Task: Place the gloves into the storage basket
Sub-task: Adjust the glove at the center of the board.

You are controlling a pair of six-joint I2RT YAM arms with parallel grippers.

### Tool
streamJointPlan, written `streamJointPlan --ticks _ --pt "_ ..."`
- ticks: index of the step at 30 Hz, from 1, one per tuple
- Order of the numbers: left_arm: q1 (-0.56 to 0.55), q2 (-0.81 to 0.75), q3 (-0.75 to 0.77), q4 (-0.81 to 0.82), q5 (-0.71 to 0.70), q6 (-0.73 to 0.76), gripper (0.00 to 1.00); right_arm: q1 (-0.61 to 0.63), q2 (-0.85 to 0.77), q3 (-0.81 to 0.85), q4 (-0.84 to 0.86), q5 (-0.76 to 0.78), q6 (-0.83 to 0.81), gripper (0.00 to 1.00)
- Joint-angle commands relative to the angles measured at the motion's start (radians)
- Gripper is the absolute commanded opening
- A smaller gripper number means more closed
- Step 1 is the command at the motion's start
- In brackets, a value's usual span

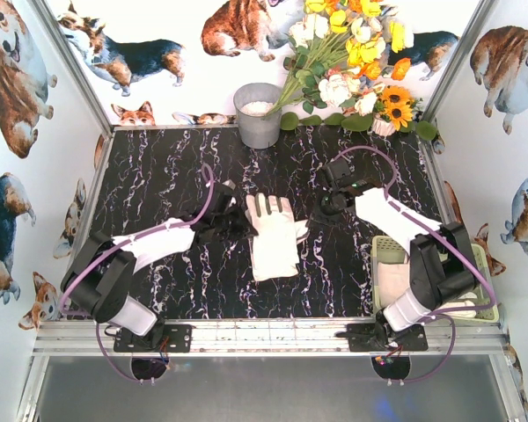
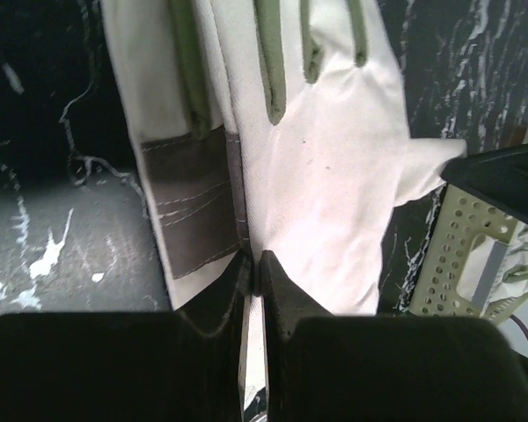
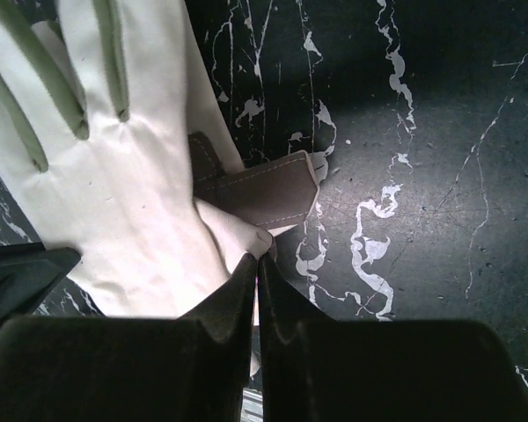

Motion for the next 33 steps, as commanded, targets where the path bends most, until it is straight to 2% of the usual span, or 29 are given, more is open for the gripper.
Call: streamJointPlan --ticks 1,30,31,32,33 --pt "-0.008 -0.030 -0.051 0.032 -0.053 -0.037 0.00 0.017 0.008 0.027 0.031 0.005 -0.011 0.00" --pt "-0.007 0.104 -0.014 -0.009 -0.020 0.019 0.00 0.052 0.136 0.050 0.055 0.042 0.019 0.00" --pt "-0.007 0.101 -0.011 -0.017 -0.020 0.020 0.03 0.052 0.143 0.055 0.051 0.041 0.014 0.00" --pt "-0.006 0.094 -0.008 -0.029 -0.025 0.025 0.07 0.052 0.144 0.060 0.048 0.041 0.011 0.05" --pt "-0.005 0.085 -0.004 -0.044 -0.032 0.031 0.11 0.052 0.141 0.065 0.047 0.038 0.008 0.14"
